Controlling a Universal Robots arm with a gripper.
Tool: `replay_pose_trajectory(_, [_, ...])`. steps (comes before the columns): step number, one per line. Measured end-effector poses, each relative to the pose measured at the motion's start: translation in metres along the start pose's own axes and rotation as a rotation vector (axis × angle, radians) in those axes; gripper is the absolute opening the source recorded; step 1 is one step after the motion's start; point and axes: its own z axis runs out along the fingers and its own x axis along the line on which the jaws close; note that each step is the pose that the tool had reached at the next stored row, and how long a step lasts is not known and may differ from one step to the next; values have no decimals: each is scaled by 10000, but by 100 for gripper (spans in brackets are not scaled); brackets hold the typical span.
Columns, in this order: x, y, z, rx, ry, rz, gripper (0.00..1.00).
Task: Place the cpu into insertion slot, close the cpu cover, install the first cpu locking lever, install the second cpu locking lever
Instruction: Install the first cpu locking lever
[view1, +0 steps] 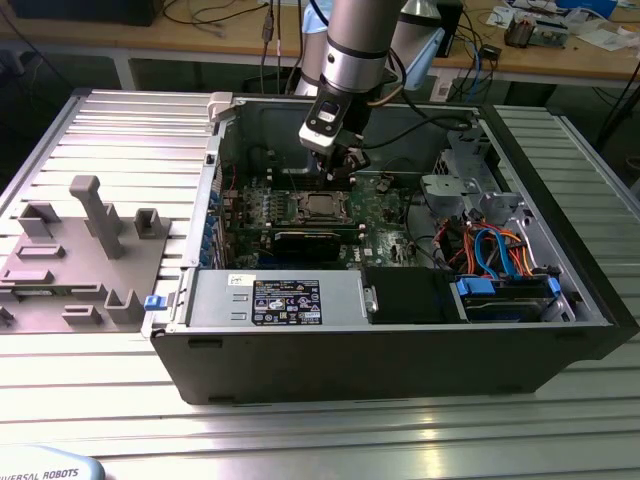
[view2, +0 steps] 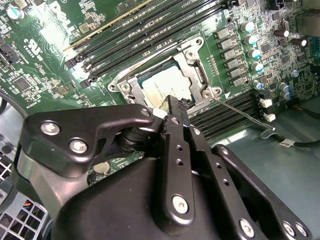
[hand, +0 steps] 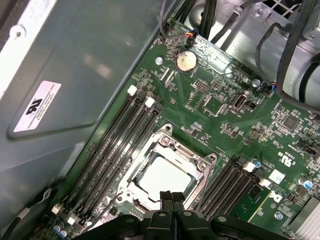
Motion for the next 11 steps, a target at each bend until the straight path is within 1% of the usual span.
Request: replay_pose_trajectory(11, [0,0,0,8,-11,-163,11])
